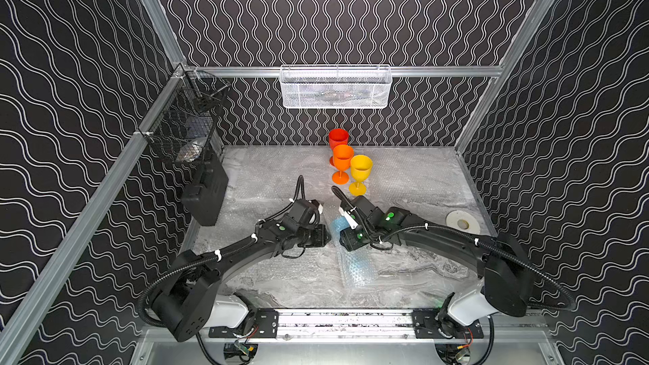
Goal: Unpack wine glasses from bubble wrap
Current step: Unwrap the wine glass from the bubble wrap.
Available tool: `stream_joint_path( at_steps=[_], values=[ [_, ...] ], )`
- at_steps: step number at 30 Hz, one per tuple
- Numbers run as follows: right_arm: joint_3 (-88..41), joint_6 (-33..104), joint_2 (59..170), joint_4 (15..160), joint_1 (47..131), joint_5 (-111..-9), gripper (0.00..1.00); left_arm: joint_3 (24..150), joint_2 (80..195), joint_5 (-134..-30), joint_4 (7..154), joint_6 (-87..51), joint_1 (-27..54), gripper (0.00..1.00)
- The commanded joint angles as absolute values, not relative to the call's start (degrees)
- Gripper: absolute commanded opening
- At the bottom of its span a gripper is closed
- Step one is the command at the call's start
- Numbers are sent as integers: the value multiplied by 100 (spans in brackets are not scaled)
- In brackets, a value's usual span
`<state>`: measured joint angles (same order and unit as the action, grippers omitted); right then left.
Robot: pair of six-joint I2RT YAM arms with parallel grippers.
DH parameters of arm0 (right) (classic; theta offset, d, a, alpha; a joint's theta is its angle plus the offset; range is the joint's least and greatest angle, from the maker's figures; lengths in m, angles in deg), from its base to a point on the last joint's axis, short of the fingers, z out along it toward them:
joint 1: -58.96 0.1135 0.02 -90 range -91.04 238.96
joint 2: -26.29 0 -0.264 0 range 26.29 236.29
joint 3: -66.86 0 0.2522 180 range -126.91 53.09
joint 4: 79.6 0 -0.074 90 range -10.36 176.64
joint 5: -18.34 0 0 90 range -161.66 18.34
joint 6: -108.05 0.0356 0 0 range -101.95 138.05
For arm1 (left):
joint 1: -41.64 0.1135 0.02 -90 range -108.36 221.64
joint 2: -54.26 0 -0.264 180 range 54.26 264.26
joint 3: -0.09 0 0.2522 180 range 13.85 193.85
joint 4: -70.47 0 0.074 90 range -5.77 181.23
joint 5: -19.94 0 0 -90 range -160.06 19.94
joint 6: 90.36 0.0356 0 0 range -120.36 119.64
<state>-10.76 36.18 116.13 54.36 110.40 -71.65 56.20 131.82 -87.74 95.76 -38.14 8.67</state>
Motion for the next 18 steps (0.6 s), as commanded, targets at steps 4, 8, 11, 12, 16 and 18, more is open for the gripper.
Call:
stream_joint_path(
  at_steps=[4, 8, 11, 12, 16, 18],
  values=[
    [-1410, 3493, 11869, 5229, 11130, -7418, 54, 5476, 13197, -8858, 9259, -4073, 834, 22],
    [-1471, 3484, 11948, 5196, 11220, -7495, 51, 5455, 13147, -8793, 9331, -4054, 805, 22],
    [-1514, 3484, 12036, 5110, 11257, -7615, 50, 5434, 13150, -8764, 9347, -4039, 806, 22],
    [-1525, 3484, 12057, 5081, 11268, -7669, 50, 5412, 13155, -8769, 9309, -4055, 806, 22],
    [-1560, 3510, 12139, 4966, 11327, -7897, 48, 5374, 13204, -8818, 9201, -4104, 798, 22],
    [-1551, 3528, 12178, 4955, 11341, -7955, 45, 5403, 13222, -8813, 9246, -4070, 798, 22]
  ],
)
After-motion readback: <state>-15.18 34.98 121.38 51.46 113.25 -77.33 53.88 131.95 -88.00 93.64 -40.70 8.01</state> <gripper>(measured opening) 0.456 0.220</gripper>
